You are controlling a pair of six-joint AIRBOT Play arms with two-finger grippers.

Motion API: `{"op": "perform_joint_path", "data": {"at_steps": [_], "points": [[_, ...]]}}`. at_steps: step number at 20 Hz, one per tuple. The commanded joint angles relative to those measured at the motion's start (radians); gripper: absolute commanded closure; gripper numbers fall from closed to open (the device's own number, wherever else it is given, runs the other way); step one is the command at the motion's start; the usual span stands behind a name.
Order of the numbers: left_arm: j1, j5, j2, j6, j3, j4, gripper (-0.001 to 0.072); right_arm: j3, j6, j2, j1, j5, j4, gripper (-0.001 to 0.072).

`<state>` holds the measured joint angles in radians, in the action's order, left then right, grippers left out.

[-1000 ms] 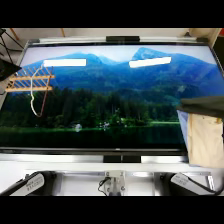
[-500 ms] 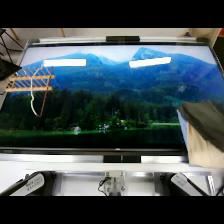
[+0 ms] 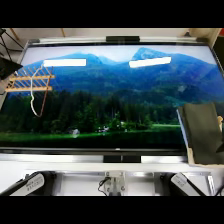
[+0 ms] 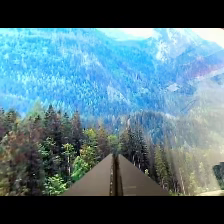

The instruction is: Fold the shirts.

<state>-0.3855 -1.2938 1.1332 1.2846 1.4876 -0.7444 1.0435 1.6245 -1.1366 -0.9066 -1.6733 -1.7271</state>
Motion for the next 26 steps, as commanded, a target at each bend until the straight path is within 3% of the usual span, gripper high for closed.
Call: {"op": "perform_joint_path", "data": {"at_steps": [1,4,6,8,9,10,11,12,15,16,18,26], "points": [[0.012,0.000,0.000,0.002,0.000,0.007,0.0674,0.053,-0.018,0.001,0.001,0.050,-0.087,0.0116],[0.111,0.002,0.003,0.014,0.001,-0.151,0.0676,0.294,-0.064,0.001,0.084,0.194,-0.049,0.0116],[0.257,-0.006,0.024,0.107,0.003,-0.426,0.0676,0.431,-0.101,0.001,0.226,0.347,0.051,0.0116],[0.444,-0.109,0.077,0.221,0.002,-0.781,0.0676,0.477,-0.117,0.001,0.440,0.438,0.109,0.0117],[0.533,-0.178,0.118,0.251,0.002,-0.901,0.0674,0.477,-0.099,-0.007,0.568,0.439,0.112,0.0117],[0.596,-0.218,0.155,0.250,0.001,-0.933,0.0617,0.477,-0.059,-0.031,0.679,0.417,0.115,0.0117],[0.643,-0.230,0.183,0.252,-0.002,-0.927,0.0333,0.477,-0.023,-0.065,0.768,0.374,0.122,0.0117],[0.682,-0.223,0.197,0.261,-0.010,-0.924,0.0003,0.477,0.003,-0.110,0.835,0.312,0.154,0.0116],[0.723,-0.058,0.132,0.305,-0.126,-0.877,-0.0006,0.477,-0.003,-0.239,0.885,0.117,0.325,0.0117],[0.720,-0.015,0.106,0.339,-0.174,-0.868,0.0034,0.477,-0.003,-0.262,0.892,0.098,0.339,0.0116],[0.716,-0.019,0.091,0.386,-0.216,-0.867,0.0060,0.477,-0.002,-0.275,0.891,0.103,0.335,0.0116],[0.716,-0.023,0.094,0.386,-0.216,-0.867,0.0059,0.477,-0.003,-0.273,0.891,0.103,0.335,0.0116]]}}
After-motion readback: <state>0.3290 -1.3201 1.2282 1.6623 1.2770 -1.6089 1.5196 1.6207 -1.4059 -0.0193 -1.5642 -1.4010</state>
